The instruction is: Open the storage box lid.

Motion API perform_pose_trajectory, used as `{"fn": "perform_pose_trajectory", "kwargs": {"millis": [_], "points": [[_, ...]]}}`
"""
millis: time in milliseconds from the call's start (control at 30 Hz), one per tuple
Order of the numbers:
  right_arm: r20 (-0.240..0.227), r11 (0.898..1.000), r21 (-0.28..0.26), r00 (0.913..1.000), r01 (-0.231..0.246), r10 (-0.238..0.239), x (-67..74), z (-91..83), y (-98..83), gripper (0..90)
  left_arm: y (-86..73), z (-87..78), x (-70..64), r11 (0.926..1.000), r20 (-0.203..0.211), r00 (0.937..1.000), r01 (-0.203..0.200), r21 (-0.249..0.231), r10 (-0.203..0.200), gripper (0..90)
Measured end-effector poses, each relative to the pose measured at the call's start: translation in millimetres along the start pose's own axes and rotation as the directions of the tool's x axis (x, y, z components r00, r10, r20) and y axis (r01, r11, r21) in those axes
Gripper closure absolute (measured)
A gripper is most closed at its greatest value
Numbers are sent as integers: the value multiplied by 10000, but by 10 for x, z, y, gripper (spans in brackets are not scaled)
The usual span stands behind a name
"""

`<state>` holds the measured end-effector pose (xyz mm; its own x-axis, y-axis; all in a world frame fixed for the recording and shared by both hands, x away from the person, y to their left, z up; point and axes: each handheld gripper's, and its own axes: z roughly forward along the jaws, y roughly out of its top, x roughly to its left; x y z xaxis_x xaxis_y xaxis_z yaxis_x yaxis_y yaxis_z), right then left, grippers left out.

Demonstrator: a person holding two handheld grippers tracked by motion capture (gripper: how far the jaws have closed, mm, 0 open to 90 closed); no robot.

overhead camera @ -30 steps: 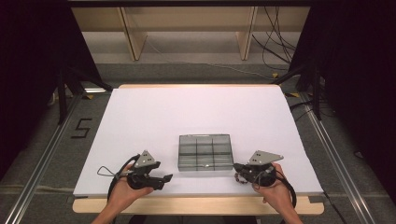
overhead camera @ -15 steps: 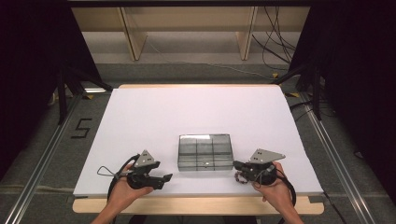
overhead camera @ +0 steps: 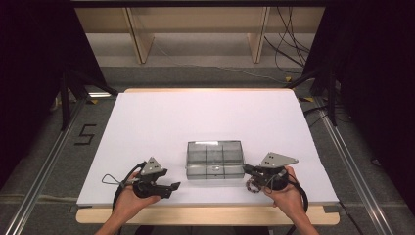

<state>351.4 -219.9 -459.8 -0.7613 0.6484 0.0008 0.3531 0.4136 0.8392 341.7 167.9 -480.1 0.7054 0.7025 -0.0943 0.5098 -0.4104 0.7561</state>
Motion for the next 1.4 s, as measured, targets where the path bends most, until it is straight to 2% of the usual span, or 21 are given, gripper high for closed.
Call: {"fn": "perform_pose_trajectory", "kwargs": {"millis": [67, 100, 133, 167, 300, 400, 433, 533, 600, 633, 667, 733, 767, 867, 933, 967, 1033, 1200, 1233, 1267, 1400], "points": [[-59, 9998, 29, 9998, -206, 206, -9, -3, 12, 892, 0, 0, -1, 10000, -2, 10000, 22, -14, -22, 299], [2, 9999, -126, 10000, -79, 80, -30, 7, 15, 892, -3, 5, -3, 9998, -76, 9998, 195, -26, -196, 299], [-101, 9999, -62, 9999, -136, 136, -40, 13, 20, 892, -2, 2, -3, 9998, -11, 9999, 172, -32, -172, 299], [28, 9997, -144, 9998, -188, 188, -47, 16, 21, 891, 1, 3, 5, 10000, -29, 10000, 53, -53, -53, 299], [-157, 9993, -236, 9995, -277, 273, -81, 58, 34, 891, 5, 4, 6, 10000, -40, 10000, 34, -63, -34, 299], [-4, 9988, -205, 9991, -435, 435, -80, 60, 49, 891, 8, 3, 9, 10000, -50, 10000, 32, -76, -32, 299], [-24, 9995, -166, 9996, -272, 271, -104, 70, 56, 891, 8, 3, 8, 10000, -50, 10000, 36, -78, -36, 299], [56, 9995, -242, 9998, -200, 202, -118, 89, 66, 891, 16, 3, 7, 10000, -45, 10000, -10, -58, 10, 299], [51, 9994, -238, 9997, -254, 255, -117, 96, 70, 891, 20, 5, 5, 10000, -56, 10000, -14, -57, 14, 299], [116, 9986, -279, 9989, -457, 461, -104, 111, 76, 891, 27, 15, -11, 9998, -57, 9998, 175, -128, -176, 299], [89, 9986, -133, 9986, -519, 521, -104, 109, 85, 891, 32, 16, -12, 9998, -21, 10000, 95, -198, -95, 299], [81, 9987, -154, 9988, -484, 485, -107, 123, 92, 890, 32, 23, -11, 9996, 13, 10000, 81, -261, -80, 299], [139, 9995, -199, 9996, -257, 260, -130, 132, 98, 890, 34, 19, -14, 9998, -25, 10000, 91, -203, -91, 299], [137, 9996, -181, 9996, -224, 227, -134, 181, 132, 890, 31, 21, -10, 9996, -13, 10000, 97, -269, -97, 299], [111, 9994, -156, 9994, -319, 321, -126, 197, 147, 890, 32, 11, -7, 9998, -53, 9999, 160, -123, -160, 299], [152, 9997, -249, 9999, -33, 37, -144, 214, 158, 890, 35, 10, 1, 9999, -59, 10000, 18, -122, -18, 299], [98, 9997, -124, 9997, -218, 219, -141, 218, 171, 890, 35, 12, 1, 9999, -62, 10000, 30, -124, -30, 299], [268, 9997, -239, 9996, -38, 44, -171, 240, 186, 890, 45, 12, 9, 9999, -95, 10000, -5, -150, 3, 299], [87, 9998, -155, 9999, -139, 140, -174, 248, 193, 890, 48, 14, 10, 9999, -93, 10000, -12, -135, 11, 299], [158, 9995, -173, 9995, -270, 273, -167, 248, 192, 890, 48, 14, 10, 9999, -93, 10000, -12, -135, 11, 299], [168, 9998, -201, 9998, -97, 100, -208, 264, 201, 890, 64, 13, 20, 9999, -85, 9999, -65, -139, 63, 299]]}}
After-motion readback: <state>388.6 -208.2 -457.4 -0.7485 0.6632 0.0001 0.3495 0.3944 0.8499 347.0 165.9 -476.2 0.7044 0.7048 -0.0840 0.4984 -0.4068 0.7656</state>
